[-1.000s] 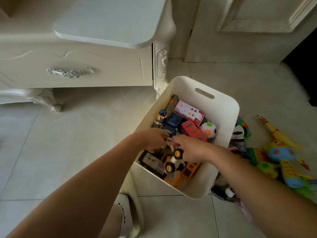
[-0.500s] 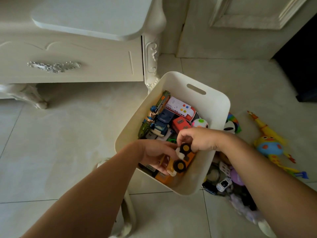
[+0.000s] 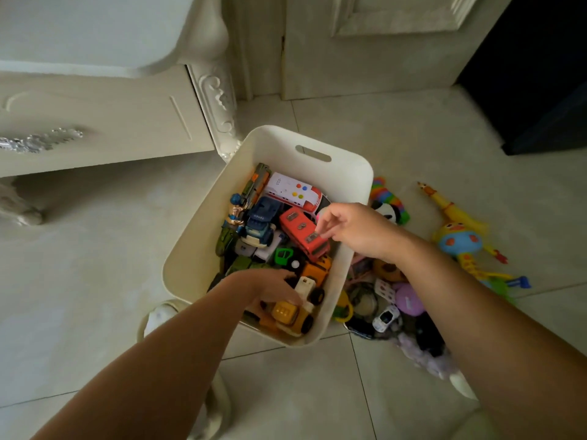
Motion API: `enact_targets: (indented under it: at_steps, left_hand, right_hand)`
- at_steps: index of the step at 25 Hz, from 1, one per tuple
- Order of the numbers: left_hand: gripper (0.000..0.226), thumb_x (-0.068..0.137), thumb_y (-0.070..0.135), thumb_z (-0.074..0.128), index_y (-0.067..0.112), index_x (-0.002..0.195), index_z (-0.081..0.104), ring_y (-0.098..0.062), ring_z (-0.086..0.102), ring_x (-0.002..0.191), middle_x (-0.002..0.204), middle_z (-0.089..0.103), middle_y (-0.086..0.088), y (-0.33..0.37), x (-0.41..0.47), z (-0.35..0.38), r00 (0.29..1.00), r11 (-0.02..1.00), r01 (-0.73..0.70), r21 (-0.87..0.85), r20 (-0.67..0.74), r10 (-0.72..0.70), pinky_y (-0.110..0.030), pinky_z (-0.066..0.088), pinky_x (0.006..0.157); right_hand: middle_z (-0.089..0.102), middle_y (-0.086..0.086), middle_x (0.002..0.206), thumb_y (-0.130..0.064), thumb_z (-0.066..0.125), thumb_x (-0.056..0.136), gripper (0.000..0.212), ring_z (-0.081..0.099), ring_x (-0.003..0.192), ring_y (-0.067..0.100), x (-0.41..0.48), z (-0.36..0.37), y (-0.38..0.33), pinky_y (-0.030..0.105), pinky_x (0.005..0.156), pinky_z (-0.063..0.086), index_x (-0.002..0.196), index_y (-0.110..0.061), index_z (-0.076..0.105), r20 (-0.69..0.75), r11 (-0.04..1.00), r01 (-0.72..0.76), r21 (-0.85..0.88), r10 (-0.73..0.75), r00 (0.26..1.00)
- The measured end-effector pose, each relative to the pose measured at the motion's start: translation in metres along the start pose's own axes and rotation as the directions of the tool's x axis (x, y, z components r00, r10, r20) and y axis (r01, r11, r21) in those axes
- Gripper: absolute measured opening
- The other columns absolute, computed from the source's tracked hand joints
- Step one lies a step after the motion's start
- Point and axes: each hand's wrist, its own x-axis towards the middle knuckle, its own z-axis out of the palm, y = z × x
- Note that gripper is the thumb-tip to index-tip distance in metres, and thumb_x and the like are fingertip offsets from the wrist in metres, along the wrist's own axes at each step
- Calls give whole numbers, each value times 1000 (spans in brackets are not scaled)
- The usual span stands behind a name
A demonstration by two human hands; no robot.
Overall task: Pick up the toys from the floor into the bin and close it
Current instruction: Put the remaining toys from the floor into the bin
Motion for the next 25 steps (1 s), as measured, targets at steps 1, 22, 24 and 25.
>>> enact_targets:
  at_steps: [1,22,24,25]
  left_hand:
    - [62,82,26,72,26,136,42,-28,58,112,123,55,-4,1,2,0,999,999,-3,41,-41,4,-45,53,94]
    - [35,92,16,49,20,126,52,-15,57,94,119,52,-2,118,-34,115,308,562,-565,604,-477,823,-29,51,79]
    - [40,91,16,51,17,131,49,-19,54,109,128,49,-5,104,-7,156,559,652,-553,518,-350,752,-29,45,92]
    - [43,90,14,51,16,133,46,-22,50,118,133,46,-7,93,10,168,657,719,-497,486,-331,678,-28,41,96]
  right_hand:
    - [68,-3,102,5,49,87,34,67,99,11,-2,-2,3,42,97,50,81,-25,63,-41,998,12,54,-10,999]
    - [67,13,88,2,40,95,29,64,75,25,-76,-23,150,32,66,53,86,-8,65,-297,818,-363,446,518,802]
    - [68,14,107,-6,47,95,23,64,99,30,-77,1,170,35,84,50,104,-6,68,-287,887,-426,179,461,840]
    - [67,15,110,-9,49,94,23,62,104,32,-79,11,176,35,85,47,108,-5,67,-364,889,-435,141,455,813]
